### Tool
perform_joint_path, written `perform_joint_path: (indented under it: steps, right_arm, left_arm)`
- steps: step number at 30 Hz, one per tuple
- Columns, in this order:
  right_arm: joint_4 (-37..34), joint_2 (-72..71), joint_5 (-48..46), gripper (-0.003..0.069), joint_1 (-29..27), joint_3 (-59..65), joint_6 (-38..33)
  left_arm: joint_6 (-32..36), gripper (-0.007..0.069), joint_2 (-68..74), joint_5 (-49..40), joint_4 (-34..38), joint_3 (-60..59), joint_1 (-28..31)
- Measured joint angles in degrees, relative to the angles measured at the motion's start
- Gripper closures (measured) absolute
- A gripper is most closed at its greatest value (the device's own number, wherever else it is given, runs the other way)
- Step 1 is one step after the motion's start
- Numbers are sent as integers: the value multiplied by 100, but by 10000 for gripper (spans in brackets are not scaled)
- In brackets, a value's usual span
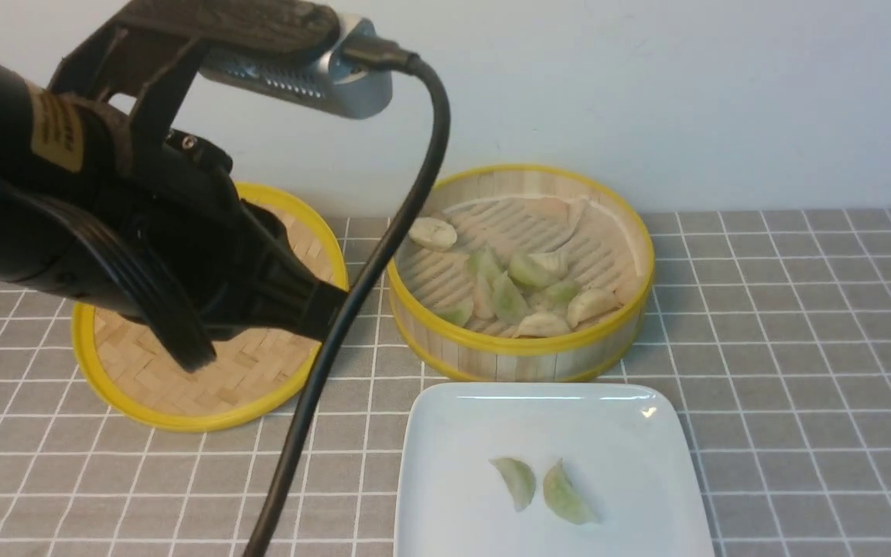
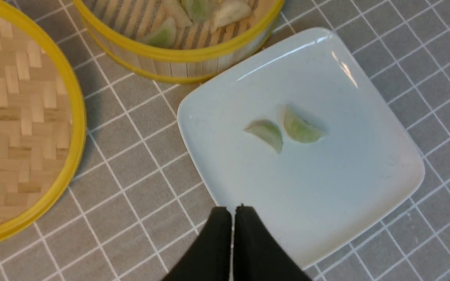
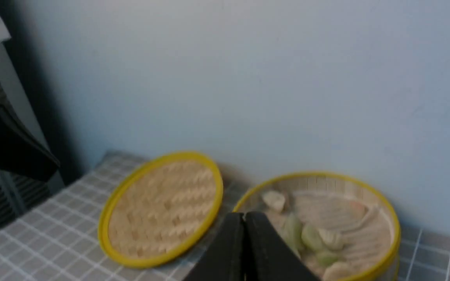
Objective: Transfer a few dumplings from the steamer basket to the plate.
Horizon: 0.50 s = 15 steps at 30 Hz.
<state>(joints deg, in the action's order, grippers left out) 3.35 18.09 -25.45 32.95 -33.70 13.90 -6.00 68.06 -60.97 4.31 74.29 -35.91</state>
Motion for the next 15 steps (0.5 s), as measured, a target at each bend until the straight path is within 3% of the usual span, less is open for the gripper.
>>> perform_joint_path:
  steps: [7,15]
  right_arm:
    - [1090,-1775,927,671,0,1155,806]
    - [1773,-1887,942,672,0,1304,1472]
  left_arm:
    - [100,629,-5,310,0,-7,0]
    - [154,629,-1121,1300,-39,-1092,6]
